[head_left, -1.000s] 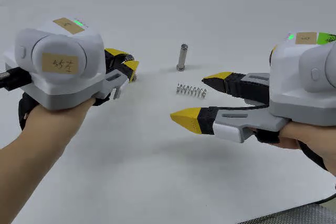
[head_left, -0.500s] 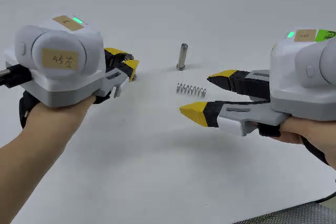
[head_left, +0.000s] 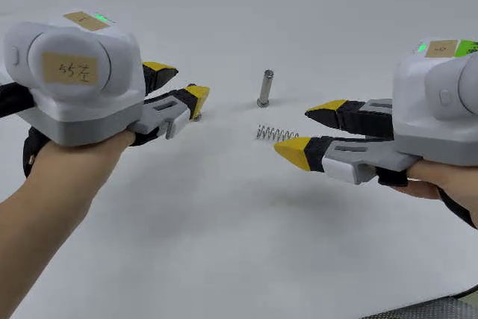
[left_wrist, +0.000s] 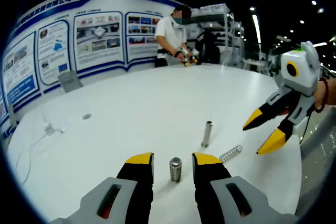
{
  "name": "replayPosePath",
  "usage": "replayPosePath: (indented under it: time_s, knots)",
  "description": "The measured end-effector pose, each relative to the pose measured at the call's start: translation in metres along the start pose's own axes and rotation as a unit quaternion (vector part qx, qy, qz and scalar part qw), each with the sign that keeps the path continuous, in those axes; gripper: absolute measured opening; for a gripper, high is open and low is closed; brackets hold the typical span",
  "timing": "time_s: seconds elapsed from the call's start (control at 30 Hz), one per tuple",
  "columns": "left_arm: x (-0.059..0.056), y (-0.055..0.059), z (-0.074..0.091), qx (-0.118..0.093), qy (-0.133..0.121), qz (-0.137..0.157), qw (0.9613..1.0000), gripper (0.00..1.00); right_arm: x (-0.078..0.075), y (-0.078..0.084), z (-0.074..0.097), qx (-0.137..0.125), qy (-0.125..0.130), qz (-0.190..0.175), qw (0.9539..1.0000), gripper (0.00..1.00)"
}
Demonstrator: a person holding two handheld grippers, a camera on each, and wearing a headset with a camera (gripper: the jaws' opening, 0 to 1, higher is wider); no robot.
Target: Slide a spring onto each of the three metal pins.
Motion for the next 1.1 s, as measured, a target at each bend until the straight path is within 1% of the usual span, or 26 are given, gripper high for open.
replayPosePath:
  time_s: [0.07,0.13,0.27,0.4,0.47,0.53,0.67,0.87,1.1]
  knots:
    - [0.000,-0.002,0.003,-0.005,0.002,0.007,1.0000,0.34,-0.002,0.001,-0.002,0.006,0.000,0.005,1.0000,0.33]
    - [0.000,-0.004,0.007,-0.008,0.004,0.011,0.9999,0.37,-0.004,0.002,-0.004,0.013,-0.001,0.004,0.9999,0.31]
    - [-0.001,-0.007,0.013,-0.012,0.005,0.011,0.9999,0.43,-0.005,0.003,-0.007,0.024,-0.004,0.016,0.9996,0.30]
    - [-0.002,-0.009,0.020,-0.014,0.008,0.009,0.9998,0.50,-0.006,0.004,-0.011,0.033,-0.012,0.022,0.9991,0.28]
    - [-0.004,-0.010,0.023,-0.015,0.010,0.010,0.9998,0.53,-0.006,0.004,-0.013,0.038,-0.014,0.032,0.9986,0.26]
    - [-0.005,-0.010,0.025,-0.014,0.011,0.010,0.9998,0.57,-0.006,0.007,-0.015,0.050,-0.016,0.042,0.9977,0.25]
    - [-0.008,-0.009,0.031,-0.011,0.011,0.010,0.9998,0.63,-0.006,0.010,-0.018,0.059,-0.024,0.055,0.9964,0.23]
    - [-0.012,-0.009,0.042,-0.017,0.006,0.014,0.9997,0.72,-0.007,0.016,-0.021,0.078,-0.031,0.077,0.9935,0.20]
    - [-0.012,-0.005,0.051,-0.014,-0.005,0.010,0.9998,0.82,-0.008,0.024,-0.025,0.094,-0.037,0.094,0.9904,0.18]
Point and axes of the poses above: the centre of the closed fingertips' face, and the gripper's own axes: z roughly backward along the fingers, x roughly to its left, y roughly out of its underside, the point moved 2 cm from there along z, roughly backward along the fingers, and after that the axes turned 5 degrees about y, right-handed, at the moved point
